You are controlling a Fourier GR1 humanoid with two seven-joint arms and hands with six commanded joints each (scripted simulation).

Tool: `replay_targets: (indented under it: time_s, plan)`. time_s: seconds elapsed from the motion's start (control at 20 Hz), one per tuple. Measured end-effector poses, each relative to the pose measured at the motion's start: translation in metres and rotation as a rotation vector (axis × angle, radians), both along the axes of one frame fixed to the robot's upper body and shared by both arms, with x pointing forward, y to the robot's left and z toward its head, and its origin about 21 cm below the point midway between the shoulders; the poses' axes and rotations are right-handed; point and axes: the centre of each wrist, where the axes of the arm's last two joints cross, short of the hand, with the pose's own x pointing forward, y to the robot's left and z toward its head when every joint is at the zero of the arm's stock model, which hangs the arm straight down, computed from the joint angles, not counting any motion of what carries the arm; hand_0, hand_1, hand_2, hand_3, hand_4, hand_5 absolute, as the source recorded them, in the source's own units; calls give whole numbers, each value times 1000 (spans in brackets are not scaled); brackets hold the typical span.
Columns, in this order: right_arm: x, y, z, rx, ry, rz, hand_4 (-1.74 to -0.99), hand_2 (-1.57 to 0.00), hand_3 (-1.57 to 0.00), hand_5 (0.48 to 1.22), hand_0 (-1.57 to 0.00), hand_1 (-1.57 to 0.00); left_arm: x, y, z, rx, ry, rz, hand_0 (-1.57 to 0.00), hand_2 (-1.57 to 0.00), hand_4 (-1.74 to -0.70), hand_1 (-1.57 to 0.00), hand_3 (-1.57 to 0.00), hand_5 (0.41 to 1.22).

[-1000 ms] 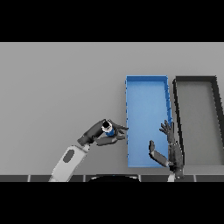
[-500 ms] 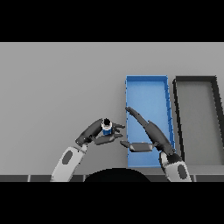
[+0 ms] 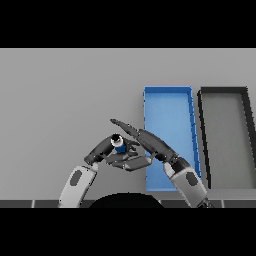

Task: Pick up the blue pipe and place it into the blue bin.

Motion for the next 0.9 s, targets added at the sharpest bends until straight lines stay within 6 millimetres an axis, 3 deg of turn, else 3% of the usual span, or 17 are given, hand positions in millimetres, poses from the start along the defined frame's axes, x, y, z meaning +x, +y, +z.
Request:
replay_targets:
  time_s: [0.15,0.3,0.4,0.55,0.7,0.8,0.9]
  plan:
    - [5,9,16,-13,-45,47,-1186,-83,1,521,-23,-32,1,1,2,7,5,5,-1571,-1571,-1469,-1571,-1571,1221]
    - [14,21,19,-42,-35,77,-1204,-166,-44,497,-69,-108,-1,0,3,15,-6,7,-1571,-1571,-1465,-1571,-1571,1221]
    - [17,24,21,-49,-37,89,-1278,-377,-242,485,-323,-362,-2,1,0,39,-1,3,-1571,-1571,-1517,-1571,-1571,1221]
    - [21,34,19,-60,-30,127,-1467,-910,-762,518,-876,-877,-5,4,1,40,16,5,-1571,-1571,-1622,-1571,-1571,1221]
    - [23,42,20,-34,-15,134,-1581,-1233,-1021,650,-1215,-1215,-3,-1,2,18,13,16,-1571,-1571,-1677,-1571,-1523,1221]
    - [21,46,17,24,4,146,-1628,-1354,-1186,856,-1343,-1343,-4,-2,1,-39,26,-5,-1571,-1571,-1699,-1571,-1502,1221]
    - [21,47,19,17,-3,154,-1665,-1432,-1304,987,-1425,-1425,-4,-1,1,-54,27,-7,-1571,-1571,-1713,-1571,-1464,1221]
